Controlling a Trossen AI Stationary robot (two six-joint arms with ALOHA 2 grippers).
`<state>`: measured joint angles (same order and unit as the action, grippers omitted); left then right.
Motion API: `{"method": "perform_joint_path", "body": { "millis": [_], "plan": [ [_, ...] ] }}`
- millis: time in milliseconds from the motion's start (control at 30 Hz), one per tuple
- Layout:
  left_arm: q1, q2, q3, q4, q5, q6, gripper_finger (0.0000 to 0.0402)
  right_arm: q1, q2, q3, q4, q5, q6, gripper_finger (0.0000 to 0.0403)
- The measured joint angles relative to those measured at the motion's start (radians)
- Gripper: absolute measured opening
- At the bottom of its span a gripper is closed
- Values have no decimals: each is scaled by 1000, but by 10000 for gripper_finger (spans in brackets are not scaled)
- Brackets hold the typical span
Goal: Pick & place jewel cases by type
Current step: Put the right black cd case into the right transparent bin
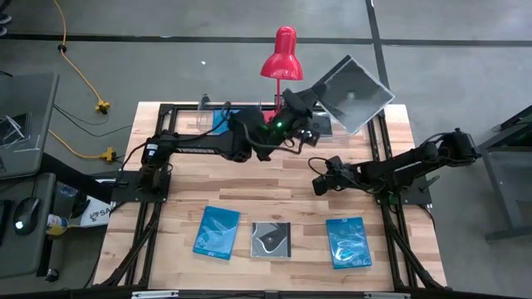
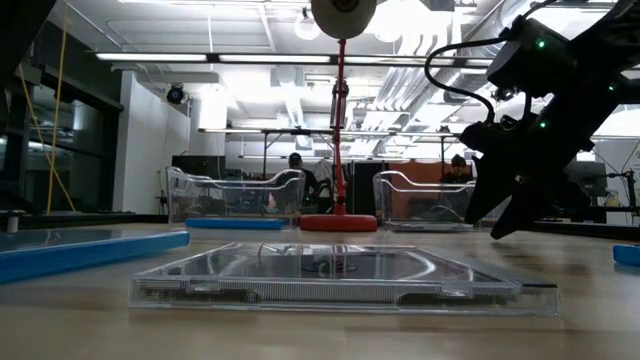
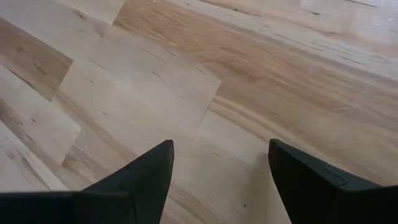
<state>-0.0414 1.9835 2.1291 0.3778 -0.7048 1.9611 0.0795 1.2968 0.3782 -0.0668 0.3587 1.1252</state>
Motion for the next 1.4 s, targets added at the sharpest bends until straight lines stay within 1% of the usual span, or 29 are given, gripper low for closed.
{"method": "perform_joint_path", "body": {
  "millis": [100, 167, 400, 533, 667, 933, 1033, 1167, 1300, 1400],
  "plan": [
    [35, 16, 0, -113, -5, -147, 22, 0, 0, 0, 6, -10, 0, 247],
    [61, 39, 0, -172, -25, -217, 28, 0, 0, 0, 10, -24, 1, 247],
    [132, 117, 0, -324, -19, -395, 27, 0, 0, 0, 21, -49, 40, 247],
    [164, 160, -1, -398, -15, -493, 24, 10, -1, 0, 23, -92, 80, 247],
    [195, 182, -1, -465, -16, -585, 24, 61, -2, 0, 35, -133, 156, 247],
    [233, 205, 1, -546, 42, -741, 24, 194, -2, 0, 117, -185, 284, 247],
    [245, 211, -1, -591, 48, -787, 24, 236, -2, 0, 158, -183, 293, 247],
    [254, 225, 0, -633, 90, -852, 24, 281, -3, 0, 191, -180, 315, 247],
    [250, 242, 0, -671, 149, -899, 24, 314, -3, 0, 192, -145, 344, 247],
    [249, 249, -1, -716, 163, -926, 24, 332, -3, 0, 197, -120, 357, 247]
  ]
}}
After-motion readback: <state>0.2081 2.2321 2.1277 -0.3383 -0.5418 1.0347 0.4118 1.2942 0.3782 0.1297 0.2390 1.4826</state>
